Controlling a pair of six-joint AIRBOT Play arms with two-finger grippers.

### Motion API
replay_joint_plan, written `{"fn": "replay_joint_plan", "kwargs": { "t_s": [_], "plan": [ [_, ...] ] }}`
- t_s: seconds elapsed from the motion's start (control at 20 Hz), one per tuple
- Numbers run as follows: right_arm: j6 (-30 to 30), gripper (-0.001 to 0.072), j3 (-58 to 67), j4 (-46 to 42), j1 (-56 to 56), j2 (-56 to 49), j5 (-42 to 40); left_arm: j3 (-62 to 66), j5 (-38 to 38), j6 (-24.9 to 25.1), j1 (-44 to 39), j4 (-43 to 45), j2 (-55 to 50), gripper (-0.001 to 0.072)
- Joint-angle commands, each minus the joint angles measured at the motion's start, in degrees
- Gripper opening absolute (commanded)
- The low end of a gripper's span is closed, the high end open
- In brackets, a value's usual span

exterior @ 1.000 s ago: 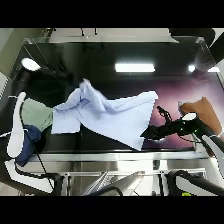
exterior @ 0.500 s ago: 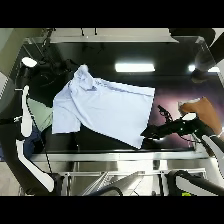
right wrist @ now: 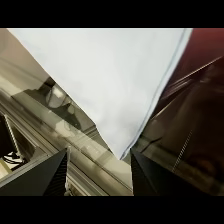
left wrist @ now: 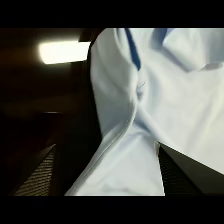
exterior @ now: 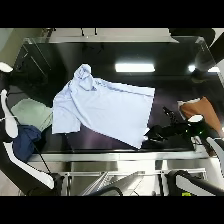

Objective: Fold the shirts.

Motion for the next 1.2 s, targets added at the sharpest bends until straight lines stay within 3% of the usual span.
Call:
{"fn": "replay_joint_plan", "kwargs": {
  "t_s": [0.0,0.15,0.25,0.4,0.65,0.8,0.9,1.15],
  "plan": [
    [0.3,0.0446,-3.4,0.1,-0.5,0.4,-3.0,-5.5,-0.7,6.1,2.9,1.8,0.4,0.0691],
    [0.2,0.0446,-4.0,0.4,-0.5,0.4,-3.5,-7.5,-0.3,10.4,2.8,1.9,0.4,0.0689],
    [0.2,0.0446,-4.0,0.5,-0.5,0.4,-4.0,-8.3,-2.3,13.4,2.2,1.8,0.4,0.0582],
    [0.2,0.0446,-4.0,0.4,-0.5,0.4,-4.2,-9.9,-4.9,17.1,0.2,2.4,0.3,0.0582],
    [0.2,0.0446,-4.0,0.7,-0.5,0.4,-4.0,-13.5,-1.8,18.4,-3.5,11.6,0.0,0.0582],
    [0.2,0.0445,-4.0,1.0,-0.5,0.4,-3.4,-11.7,-0.7,18.0,-3.8,12.6,0.0,0.0577],
    [0.5,0.0445,-4.1,1.0,-0.5,0.4,-3.6,-10.4,-0.3,17.6,-3.2,12.0,0.0,0.0219],
    [6.9,0.0445,-7.1,1.0,2.5,0.4,-9.7,-10.4,-0.7,17.6,-4.8,11.6,-2.3,0.0211]
  ]
}}
